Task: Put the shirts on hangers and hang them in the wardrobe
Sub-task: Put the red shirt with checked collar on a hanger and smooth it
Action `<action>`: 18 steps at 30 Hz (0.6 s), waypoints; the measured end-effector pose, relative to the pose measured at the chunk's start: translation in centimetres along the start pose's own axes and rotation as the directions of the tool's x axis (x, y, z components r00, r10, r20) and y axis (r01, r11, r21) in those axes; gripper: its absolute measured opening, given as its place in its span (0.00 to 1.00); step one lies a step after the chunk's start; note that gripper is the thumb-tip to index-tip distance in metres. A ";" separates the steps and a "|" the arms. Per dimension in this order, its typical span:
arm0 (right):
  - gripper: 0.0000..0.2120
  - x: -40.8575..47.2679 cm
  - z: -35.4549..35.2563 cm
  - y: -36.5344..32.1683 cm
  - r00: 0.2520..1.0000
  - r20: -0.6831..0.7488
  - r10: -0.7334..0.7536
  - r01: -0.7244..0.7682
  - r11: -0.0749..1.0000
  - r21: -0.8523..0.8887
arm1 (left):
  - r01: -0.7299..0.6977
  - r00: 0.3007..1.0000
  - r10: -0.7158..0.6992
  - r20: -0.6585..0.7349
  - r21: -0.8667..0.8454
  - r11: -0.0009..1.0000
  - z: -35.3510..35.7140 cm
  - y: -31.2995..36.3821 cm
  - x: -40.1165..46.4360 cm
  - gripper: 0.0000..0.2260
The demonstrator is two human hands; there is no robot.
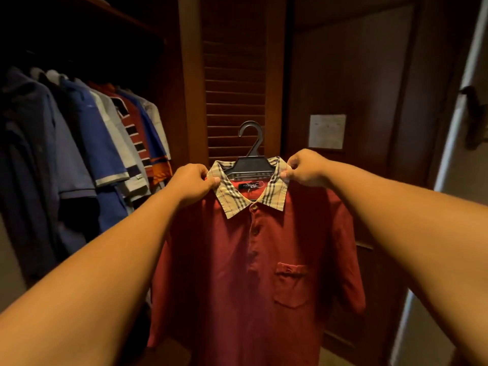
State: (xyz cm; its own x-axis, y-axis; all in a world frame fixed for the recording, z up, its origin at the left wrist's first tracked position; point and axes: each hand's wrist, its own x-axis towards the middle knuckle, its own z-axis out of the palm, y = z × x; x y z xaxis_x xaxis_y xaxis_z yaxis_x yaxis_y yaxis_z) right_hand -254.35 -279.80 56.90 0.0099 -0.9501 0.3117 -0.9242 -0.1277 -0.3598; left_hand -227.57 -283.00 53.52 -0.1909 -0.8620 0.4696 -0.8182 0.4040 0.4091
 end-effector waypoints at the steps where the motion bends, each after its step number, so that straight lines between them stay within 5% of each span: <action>1: 0.10 1.8 0.4 -0.6 0.999 0.003 -0.033 0.033 0.999 0.014 | 0.023 1.000 -0.022 -0.017 0.011 1.000 -0.6 -0.9 0.7 0.14; 18: 0.12 23.8 8.8 -20.4 0.835 0.059 -0.547 0.519 0.819 0.244 | 0.370 0.860 -0.224 -0.459 0.258 0.893 -13.6 -17.1 5.3 0.10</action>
State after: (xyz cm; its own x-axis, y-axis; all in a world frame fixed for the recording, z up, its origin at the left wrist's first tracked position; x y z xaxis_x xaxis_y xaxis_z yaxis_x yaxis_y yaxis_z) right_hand -231.90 -302.33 63.93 0.5362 -0.7406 0.4048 -0.6590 -0.6671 -0.3475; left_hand -207.25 -290.28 59.64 0.2680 -0.6909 0.6715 -0.9407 -0.0373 0.3371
